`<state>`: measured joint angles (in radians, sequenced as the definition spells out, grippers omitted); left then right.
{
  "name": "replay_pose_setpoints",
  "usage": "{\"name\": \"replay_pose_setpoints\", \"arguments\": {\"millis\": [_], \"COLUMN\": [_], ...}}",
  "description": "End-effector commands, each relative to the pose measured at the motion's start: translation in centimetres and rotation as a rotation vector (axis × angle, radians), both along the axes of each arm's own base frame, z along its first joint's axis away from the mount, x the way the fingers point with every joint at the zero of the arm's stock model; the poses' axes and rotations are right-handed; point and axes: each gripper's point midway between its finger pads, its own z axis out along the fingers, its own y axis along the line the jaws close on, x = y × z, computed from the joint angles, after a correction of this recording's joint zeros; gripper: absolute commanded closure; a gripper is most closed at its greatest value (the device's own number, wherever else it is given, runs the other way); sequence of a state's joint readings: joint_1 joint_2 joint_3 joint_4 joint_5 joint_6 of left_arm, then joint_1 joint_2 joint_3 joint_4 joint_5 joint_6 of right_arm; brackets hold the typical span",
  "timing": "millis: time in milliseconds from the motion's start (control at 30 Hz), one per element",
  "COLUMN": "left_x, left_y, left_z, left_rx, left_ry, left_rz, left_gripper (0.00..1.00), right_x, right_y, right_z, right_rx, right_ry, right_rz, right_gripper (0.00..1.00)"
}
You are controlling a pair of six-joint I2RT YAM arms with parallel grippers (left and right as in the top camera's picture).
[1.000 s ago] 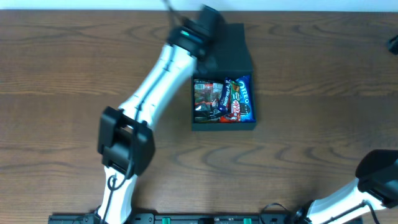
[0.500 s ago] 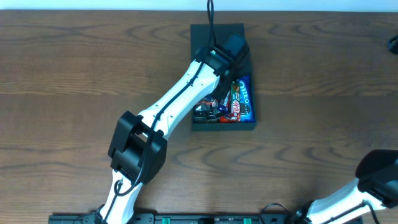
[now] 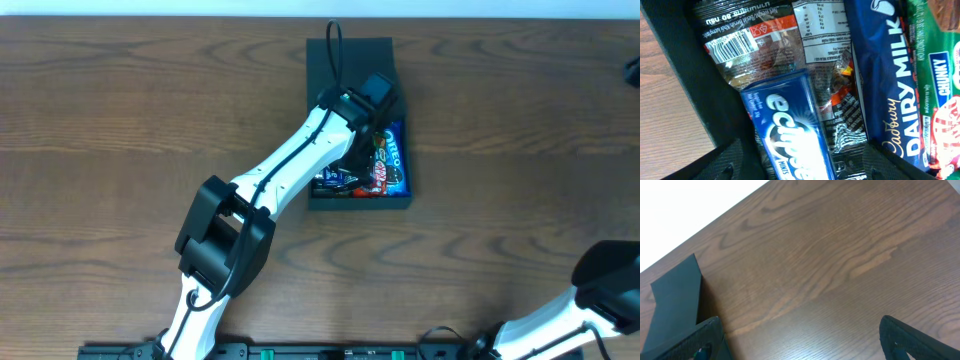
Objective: Pack container
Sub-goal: 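Carry the Eclipse tin into the box, release and withdraw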
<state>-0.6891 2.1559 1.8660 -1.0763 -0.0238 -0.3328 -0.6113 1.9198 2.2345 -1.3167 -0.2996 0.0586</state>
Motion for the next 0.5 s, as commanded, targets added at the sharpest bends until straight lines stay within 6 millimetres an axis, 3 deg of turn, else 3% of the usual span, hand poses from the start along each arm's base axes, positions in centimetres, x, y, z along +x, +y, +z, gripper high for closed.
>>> {"name": "replay_pose_setpoints", "arguments": {"millis": [0, 100, 233, 333, 467], "left_x": [0.0, 0.7, 4.2, 7.6, 11.7], "left_y": [-1.1, -1.6, -1.4, 0.7, 5.0], "left_z": [1.7, 3.1, 7.7, 10.3, 11.2], "left_rx": [-0.08, -0.114, -0.181, -0.222, -0.267], "left_ry": [-0.005, -0.028, -0.153, -0.24, -0.305], "left_rz": [0.01, 0.012, 0.049, 0.12, 0.267], "left_gripper": [0.2, 0.21, 0.24, 0.25, 0.45], "right_x": [0.0, 0.0, 0.7, 1.8, 3.9], "right_y": [0.0, 0.0, 0.9, 2.2, 4.9], "right_z": [-0.4, -0.4, -0.8, -1.8, -3.9], "right_rx": [0.005, 0.006, 0.026, 0.063, 0.127], "right_ry": [0.007, 0.007, 0.006, 0.01, 0.032], "right_rz": [0.01, 0.011, 0.034, 0.077, 0.156], "right_gripper": [0.01, 0.01, 0.01, 0.01, 0.02]}}
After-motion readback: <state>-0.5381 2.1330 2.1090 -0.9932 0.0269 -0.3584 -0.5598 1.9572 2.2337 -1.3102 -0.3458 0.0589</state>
